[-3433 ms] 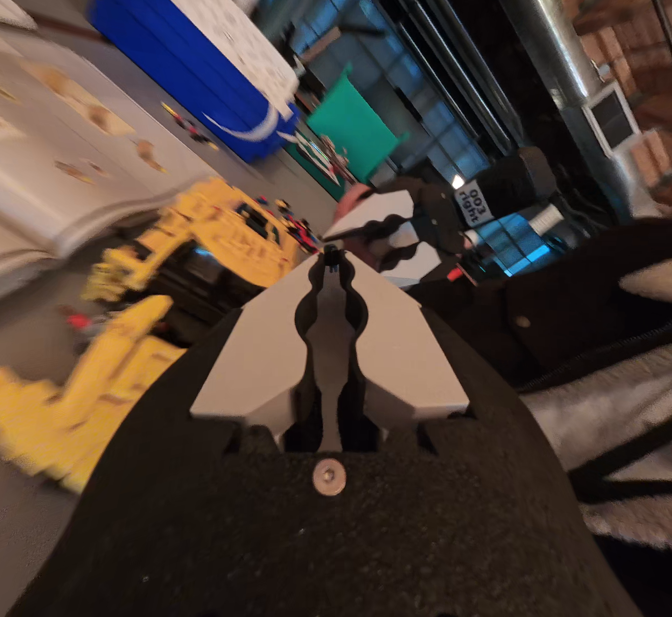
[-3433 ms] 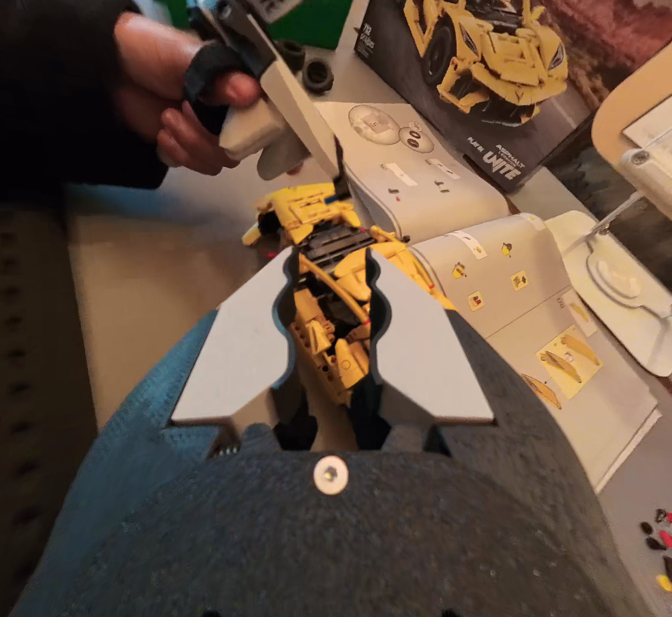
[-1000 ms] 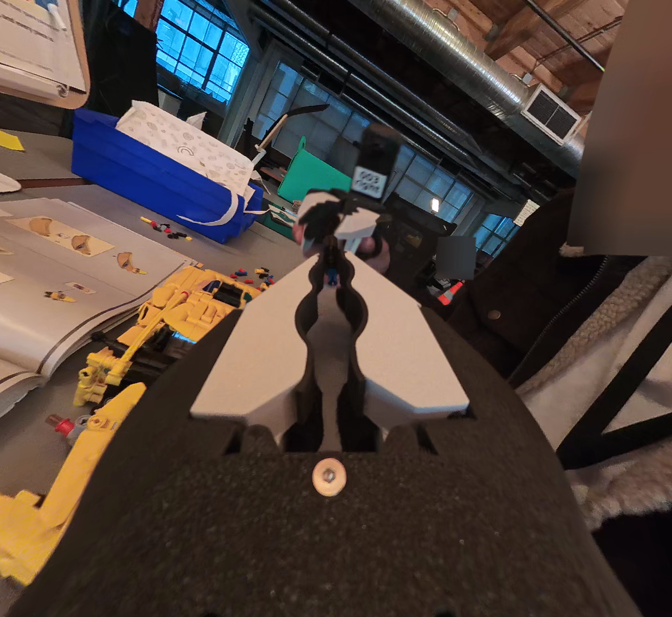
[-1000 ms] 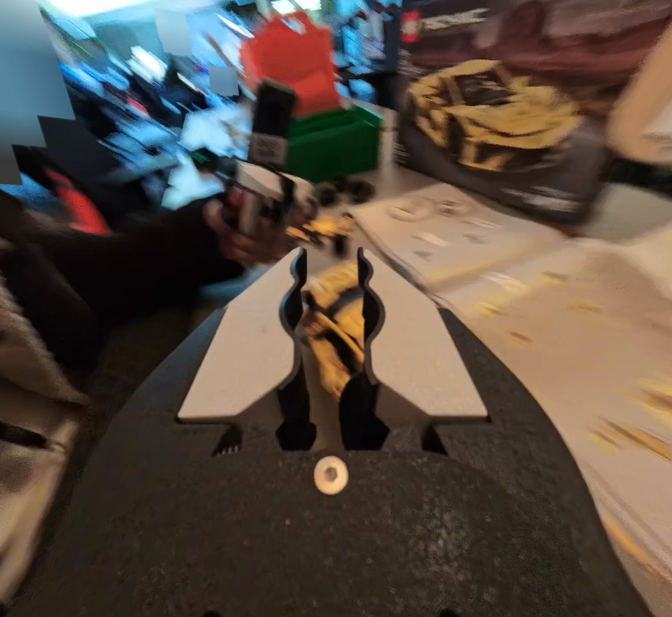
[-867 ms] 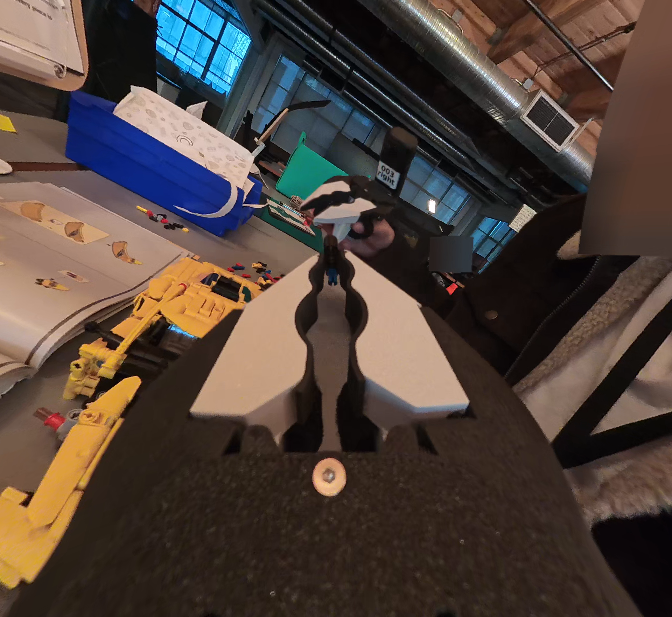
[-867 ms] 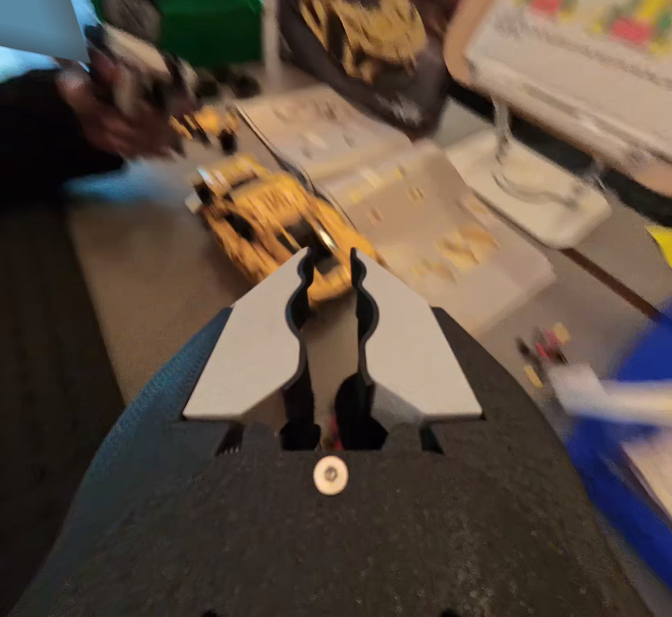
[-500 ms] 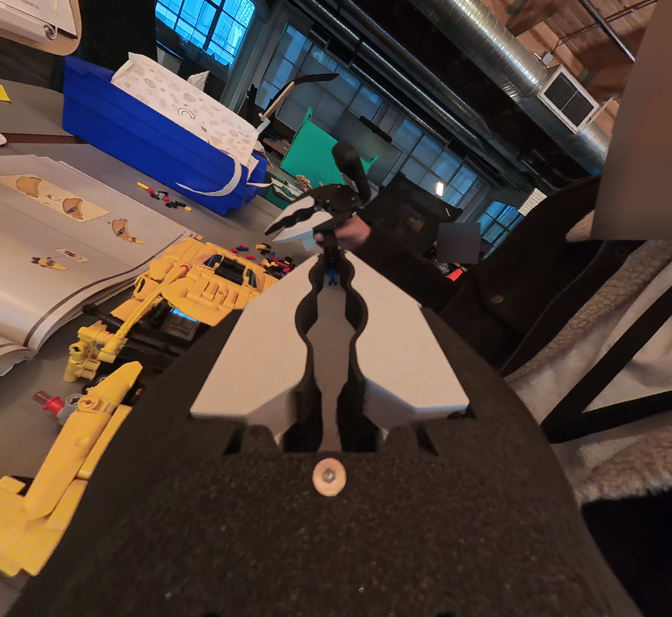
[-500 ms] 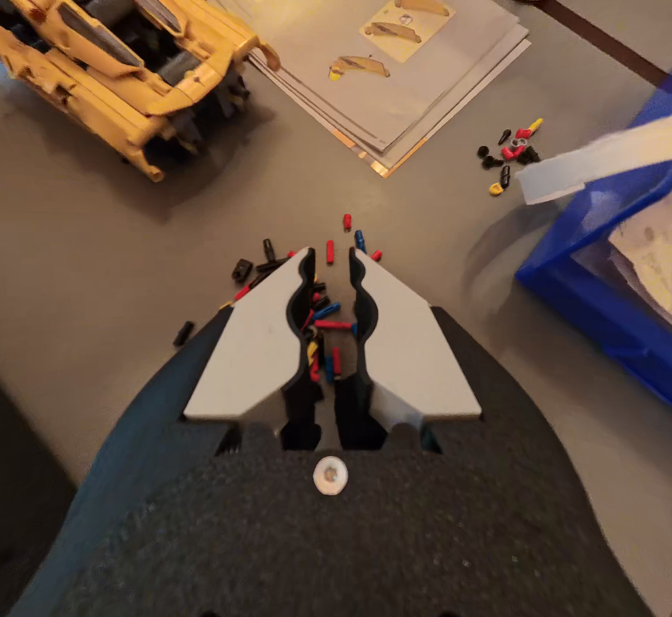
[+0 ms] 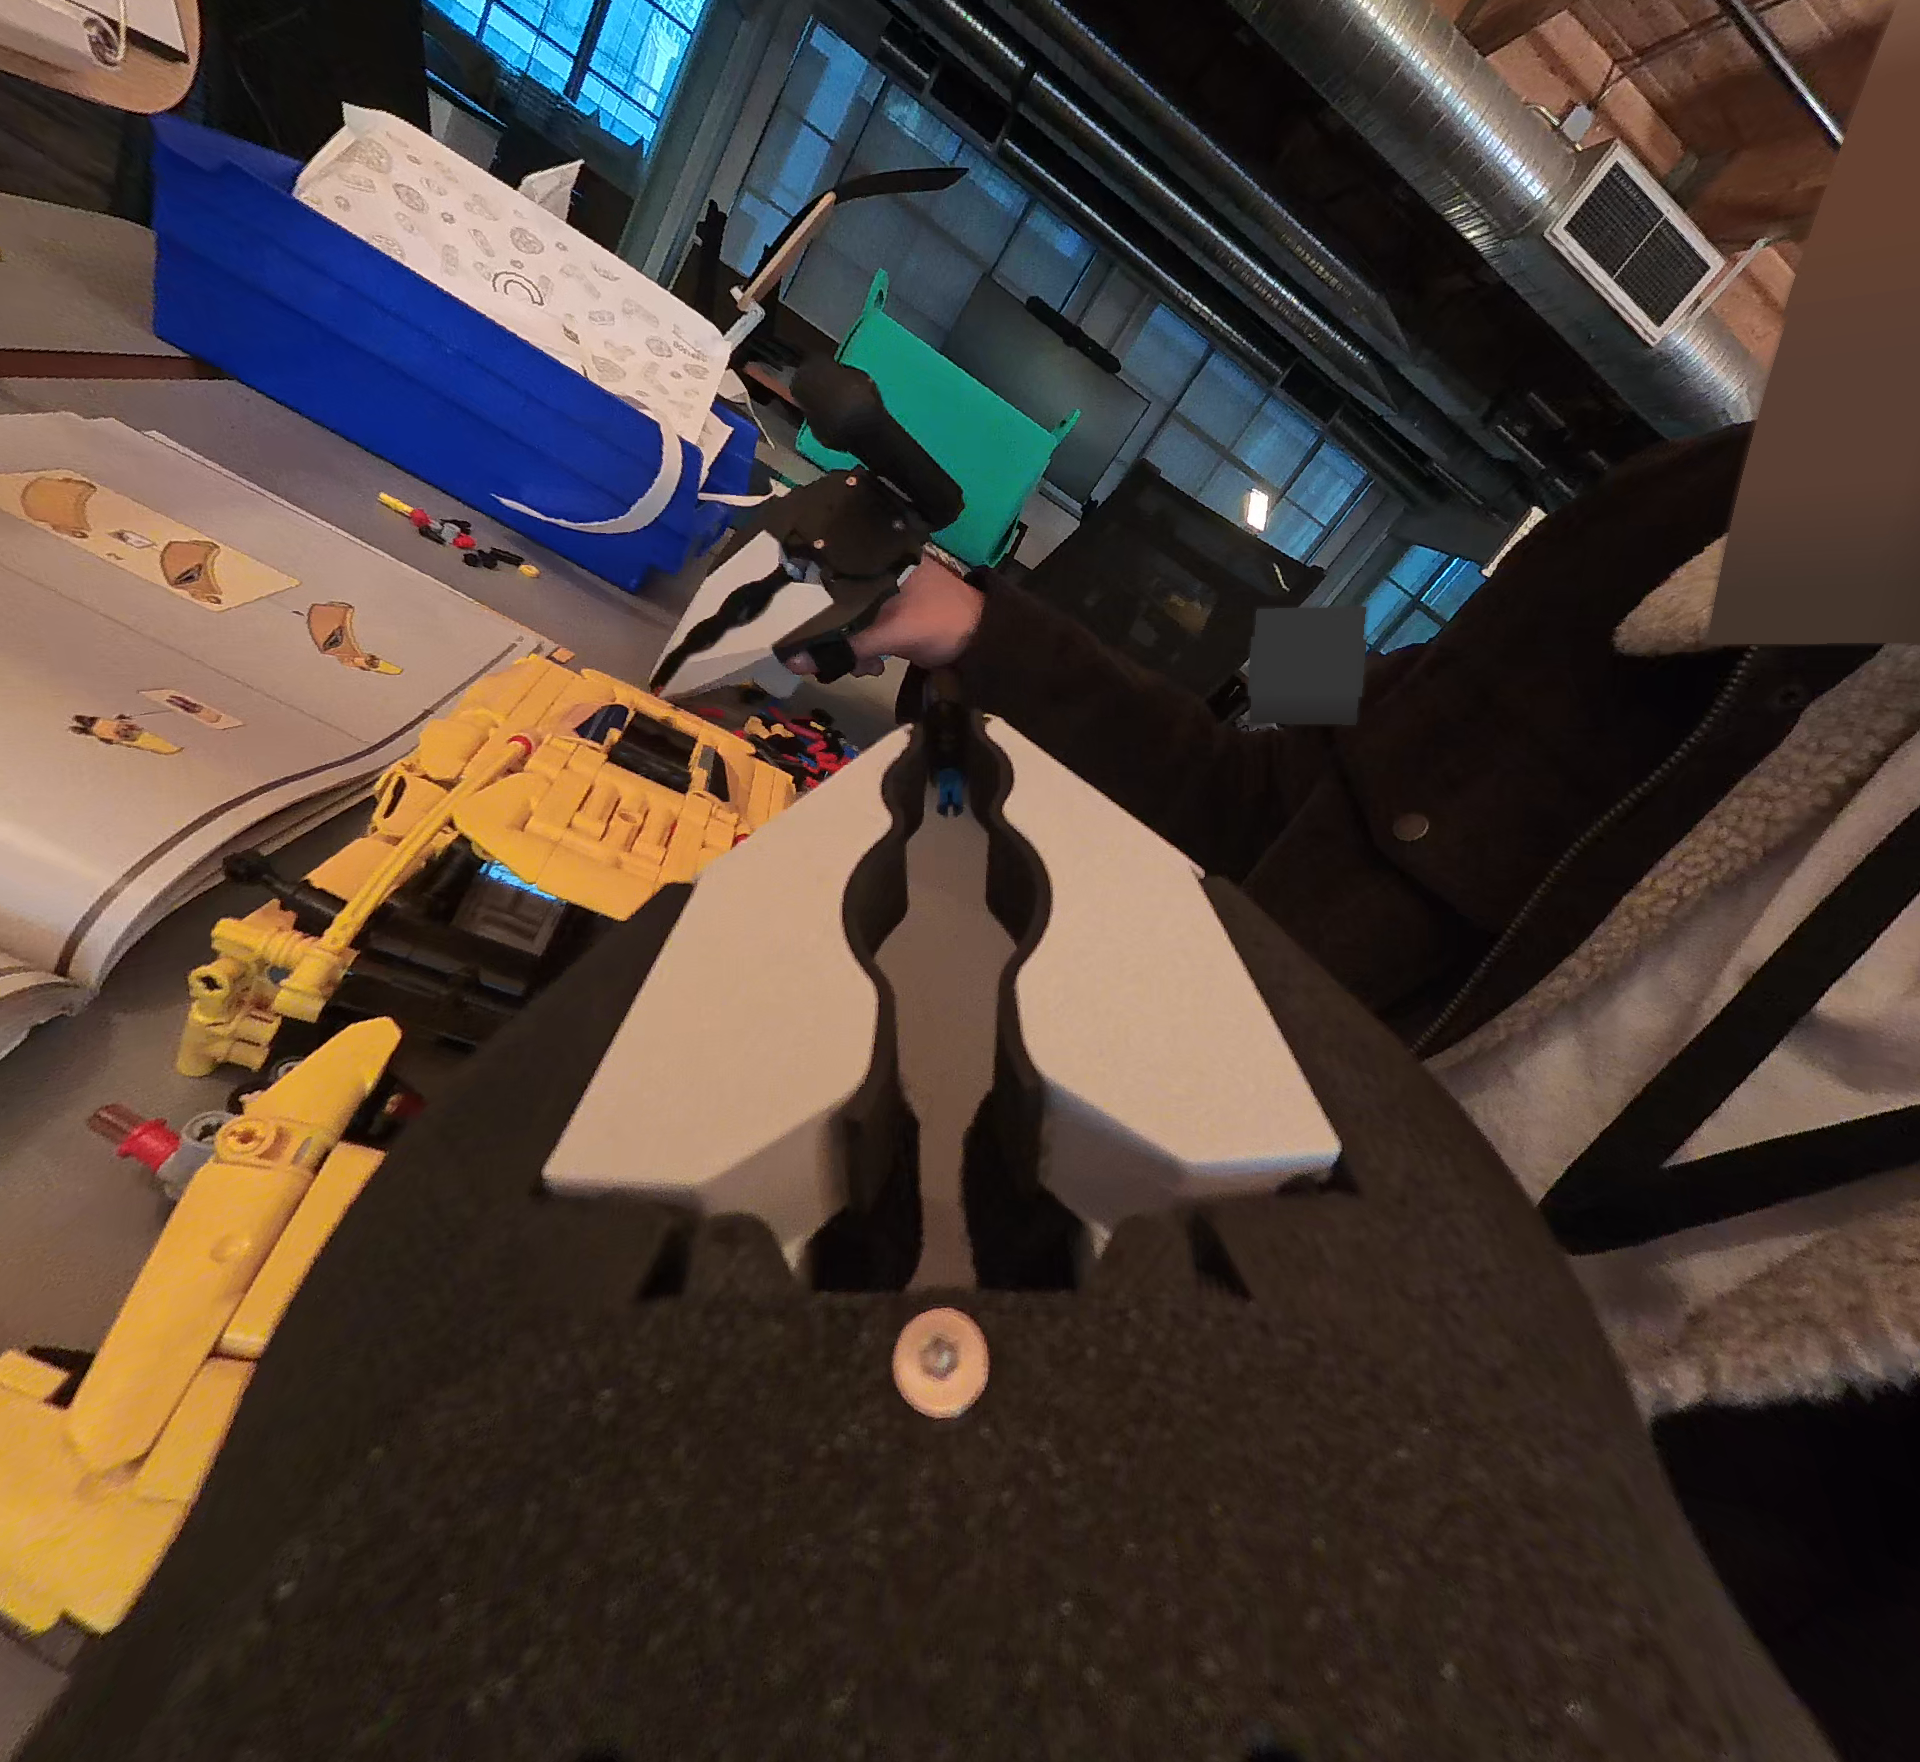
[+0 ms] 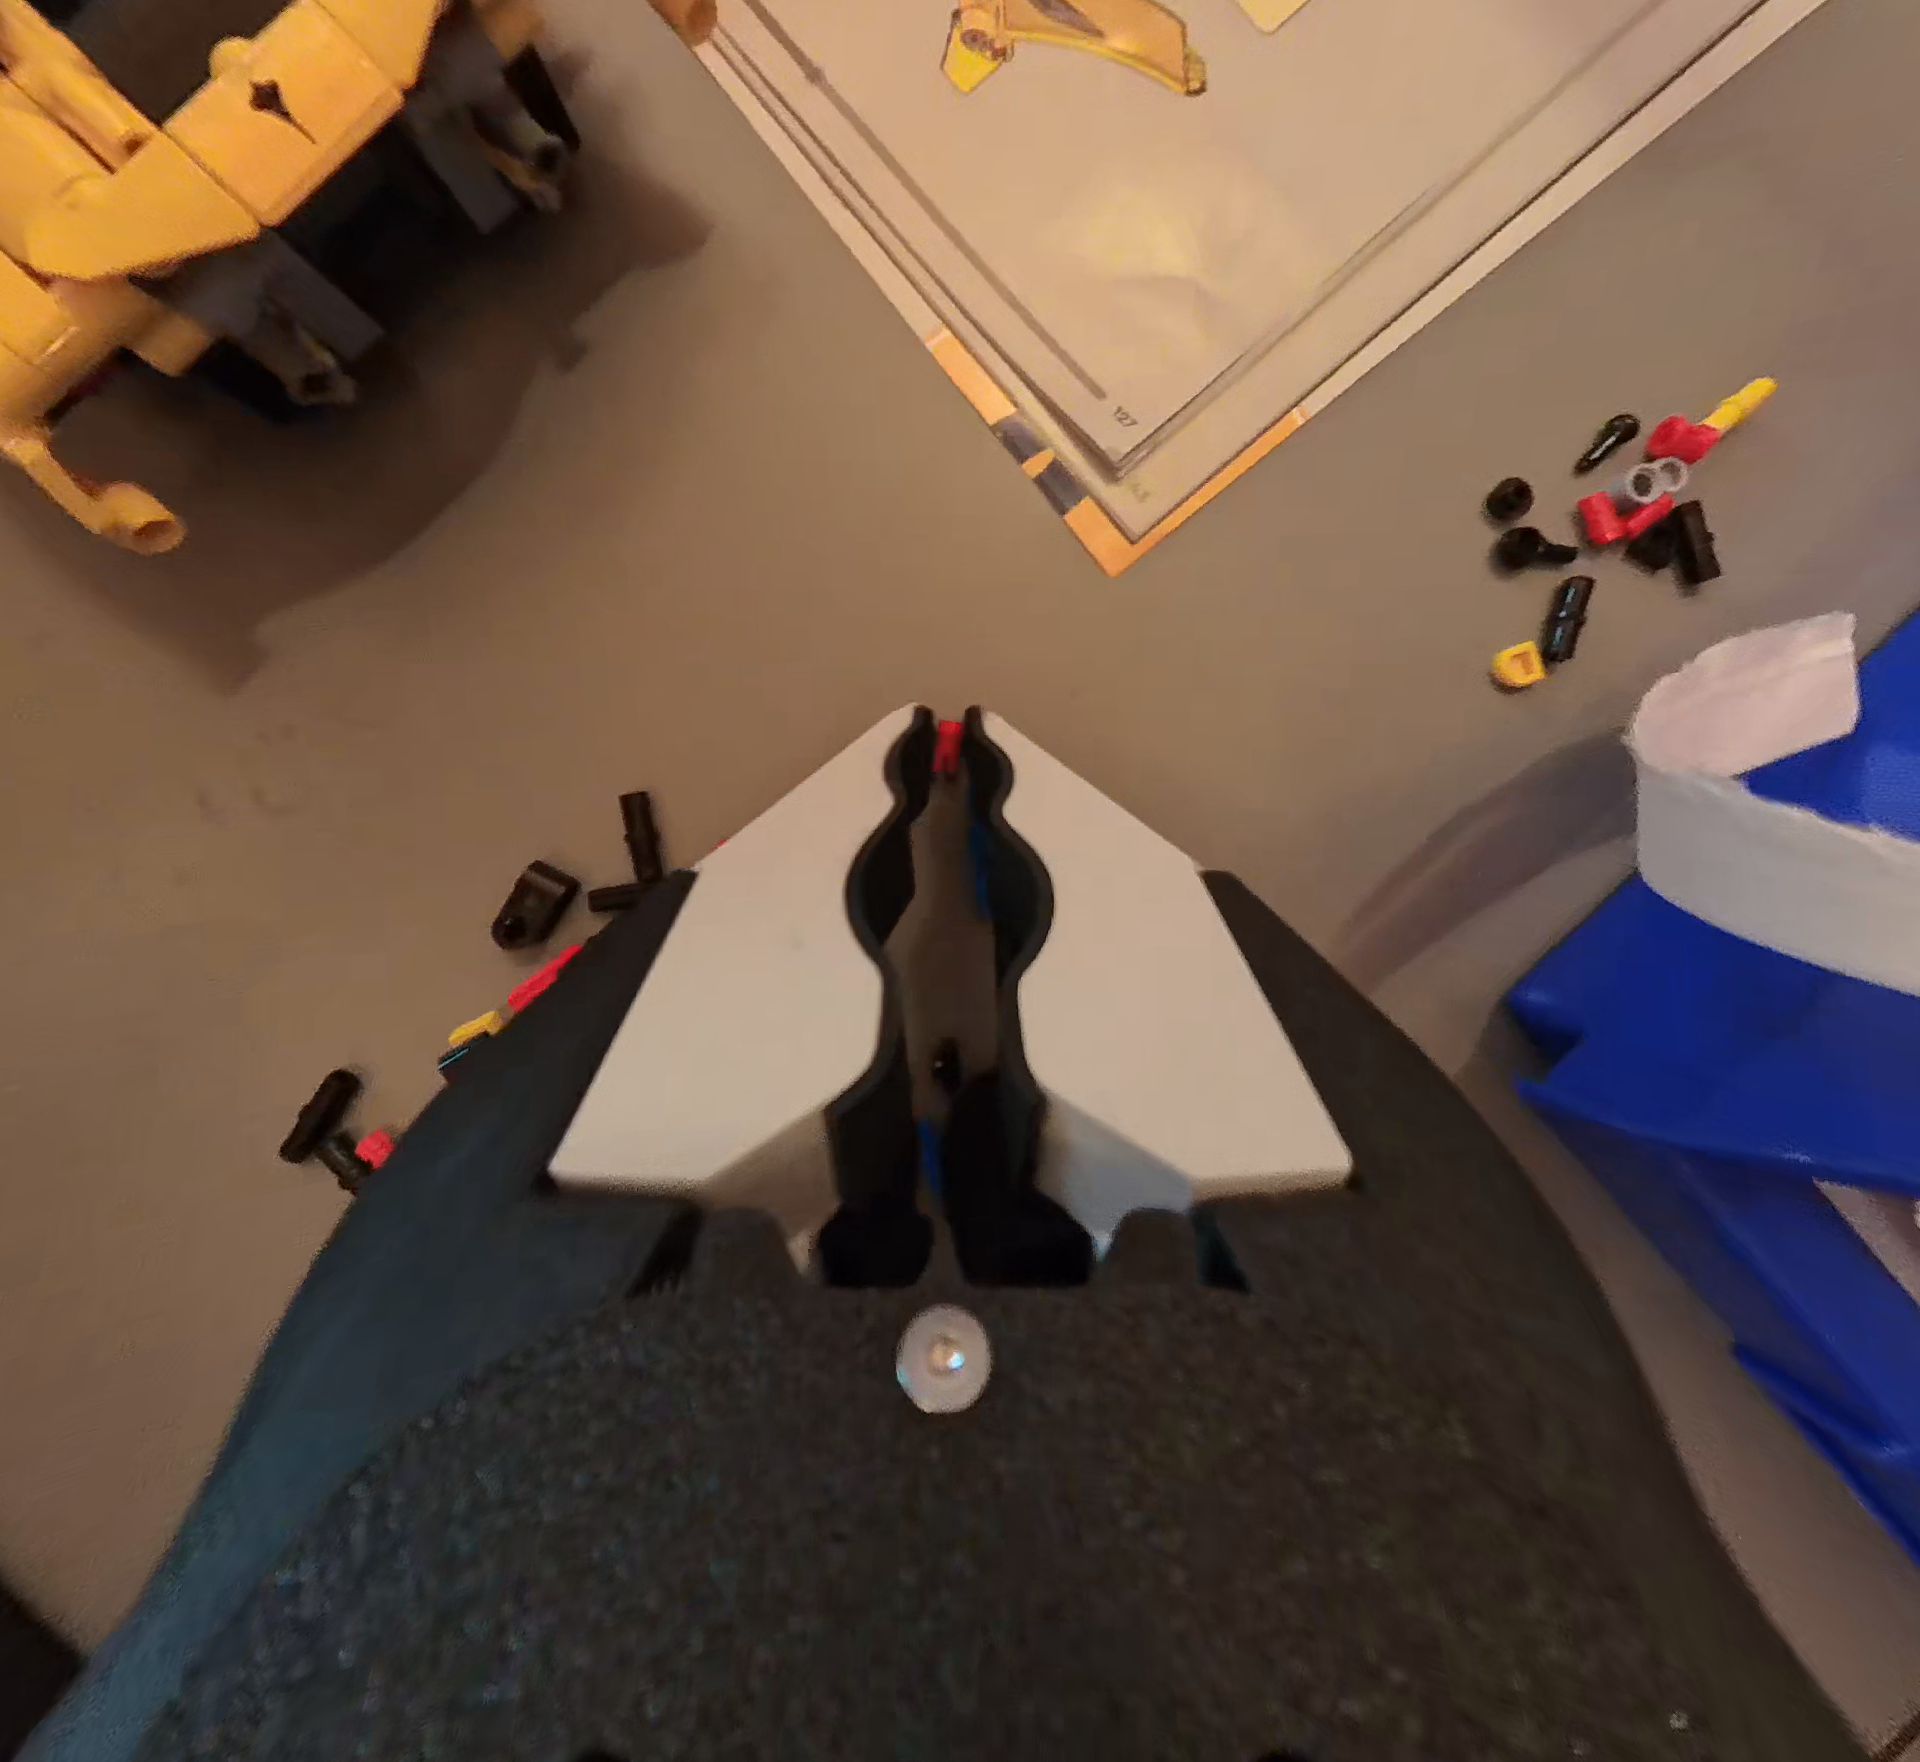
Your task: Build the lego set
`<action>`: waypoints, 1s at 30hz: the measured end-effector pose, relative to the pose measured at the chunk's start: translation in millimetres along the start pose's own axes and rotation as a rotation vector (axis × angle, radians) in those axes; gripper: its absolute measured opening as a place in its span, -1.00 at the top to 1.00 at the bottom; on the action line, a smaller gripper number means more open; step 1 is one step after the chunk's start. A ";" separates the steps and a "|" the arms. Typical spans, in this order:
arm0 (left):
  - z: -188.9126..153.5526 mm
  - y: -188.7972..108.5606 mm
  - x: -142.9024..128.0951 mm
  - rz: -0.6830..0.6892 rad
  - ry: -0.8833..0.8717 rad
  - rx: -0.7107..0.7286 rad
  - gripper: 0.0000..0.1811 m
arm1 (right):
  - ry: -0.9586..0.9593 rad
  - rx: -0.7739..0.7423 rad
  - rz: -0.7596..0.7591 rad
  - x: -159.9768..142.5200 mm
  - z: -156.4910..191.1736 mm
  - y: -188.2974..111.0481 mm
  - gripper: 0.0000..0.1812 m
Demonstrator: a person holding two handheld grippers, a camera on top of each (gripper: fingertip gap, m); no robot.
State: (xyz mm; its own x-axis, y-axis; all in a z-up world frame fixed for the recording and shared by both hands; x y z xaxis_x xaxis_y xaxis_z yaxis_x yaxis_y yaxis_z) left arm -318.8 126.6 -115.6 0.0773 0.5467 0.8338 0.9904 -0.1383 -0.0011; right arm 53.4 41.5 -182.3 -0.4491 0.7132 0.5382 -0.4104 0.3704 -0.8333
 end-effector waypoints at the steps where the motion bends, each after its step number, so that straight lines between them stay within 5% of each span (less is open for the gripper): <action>1: -0.1 0.2 -0.2 0.002 -0.001 -0.001 0.93 | -0.001 -0.001 0.004 0.5 -0.3 0.1 0.95; 4: -0.3 1.6 -0.5 0.000 -0.005 -0.003 0.93 | 0.010 0.015 0.030 4.0 1.2 -1.3 0.96; 7: -1.1 5.0 -1.9 -0.004 -0.009 0.000 0.93 | -0.001 0.090 -0.153 36.3 24.6 -14.8 0.96; 11: -6.0 14.8 -7.9 0.019 -0.009 -0.026 0.93 | -0.115 0.376 -0.595 113.6 109.6 -25.7 0.96; 14: -8.9 22.3 -15.0 0.074 0.015 -0.021 0.93 | -0.168 0.469 -0.658 141.2 155.1 -1.8 0.97; 19: -10.1 19.1 -12.3 0.071 0.025 -0.004 0.93 | -0.004 0.605 -0.935 150.0 169.8 22.6 0.97; 23: -14.0 18.1 -10.0 0.061 0.042 -0.006 0.93 | 0.132 0.799 -0.961 150.9 170.0 30.9 0.97; 30: -13.6 14.8 -7.3 0.050 0.049 0.009 0.93 | 0.123 0.788 -0.949 151.9 173.8 33.7 0.97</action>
State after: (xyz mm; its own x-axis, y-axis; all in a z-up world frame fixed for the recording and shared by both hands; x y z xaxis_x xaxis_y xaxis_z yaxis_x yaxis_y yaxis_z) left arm -306.3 109.3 -114.2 0.1217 0.4984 0.8584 0.9863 -0.1574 -0.0484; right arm -166.6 58.9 -106.6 0.3459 0.4254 0.8363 -0.9170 0.3418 0.2054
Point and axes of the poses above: each gripper's, where its closed fingertips meet, y out along the fingers, x out of its top, z = x × y across the jaws, the point moved 9 cm from there along -y, back along the fingers, and after that the axes turned 13 degrees about x, right-handed, at the moved point
